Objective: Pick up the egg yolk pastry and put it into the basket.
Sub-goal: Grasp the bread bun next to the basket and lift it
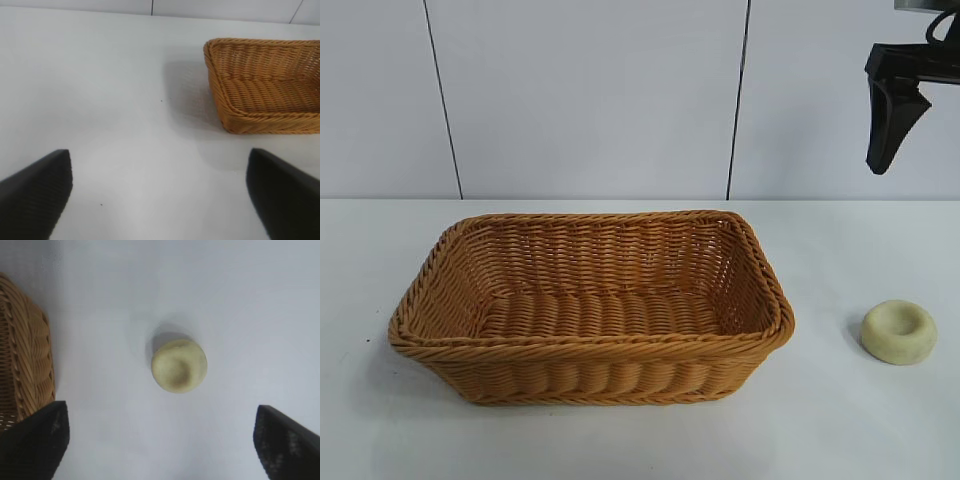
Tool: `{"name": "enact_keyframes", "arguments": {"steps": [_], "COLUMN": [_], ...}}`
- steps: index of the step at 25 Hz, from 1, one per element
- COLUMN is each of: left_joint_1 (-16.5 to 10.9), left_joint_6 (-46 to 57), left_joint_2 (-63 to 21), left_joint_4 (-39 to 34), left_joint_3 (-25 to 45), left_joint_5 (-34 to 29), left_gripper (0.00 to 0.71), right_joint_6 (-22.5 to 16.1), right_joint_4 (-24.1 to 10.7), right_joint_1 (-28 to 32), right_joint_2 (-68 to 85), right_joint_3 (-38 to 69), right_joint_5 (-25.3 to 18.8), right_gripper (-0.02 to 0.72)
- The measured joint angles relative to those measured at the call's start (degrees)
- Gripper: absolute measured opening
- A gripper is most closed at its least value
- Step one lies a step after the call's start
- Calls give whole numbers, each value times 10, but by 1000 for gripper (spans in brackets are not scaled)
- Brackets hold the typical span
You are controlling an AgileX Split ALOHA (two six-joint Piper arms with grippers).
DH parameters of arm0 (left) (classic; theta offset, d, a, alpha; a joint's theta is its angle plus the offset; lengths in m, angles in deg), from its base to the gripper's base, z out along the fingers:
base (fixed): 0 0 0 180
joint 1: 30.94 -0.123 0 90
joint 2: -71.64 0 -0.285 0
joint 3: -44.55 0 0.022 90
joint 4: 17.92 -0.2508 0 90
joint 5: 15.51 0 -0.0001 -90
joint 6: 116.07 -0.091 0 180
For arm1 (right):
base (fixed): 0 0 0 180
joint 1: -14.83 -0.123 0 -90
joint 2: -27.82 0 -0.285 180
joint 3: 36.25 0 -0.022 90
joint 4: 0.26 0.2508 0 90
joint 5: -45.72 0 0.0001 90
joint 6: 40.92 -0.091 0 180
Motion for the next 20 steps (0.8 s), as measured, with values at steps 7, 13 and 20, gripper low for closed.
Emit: {"name": "enact_keyframes", "arguments": {"steps": [7,13,20], "left_joint_1": [0,0,0], "left_joint_6": [0,0,0], "left_joint_2": [0,0,0], "left_joint_4": [0,0,0], "left_joint_3": [0,0,0], "left_joint_5": [0,0,0], "left_gripper": [696,696,696], "right_joint_6": [0,0,-6], "right_joint_4": [1,1,1], "right_joint_1": [0,0,0], "right_joint_2": [-90,-166,-232], "right_joint_3": [0,0,0], "right_joint_5": [10,39,79], "right_gripper": [694,694,694]}}
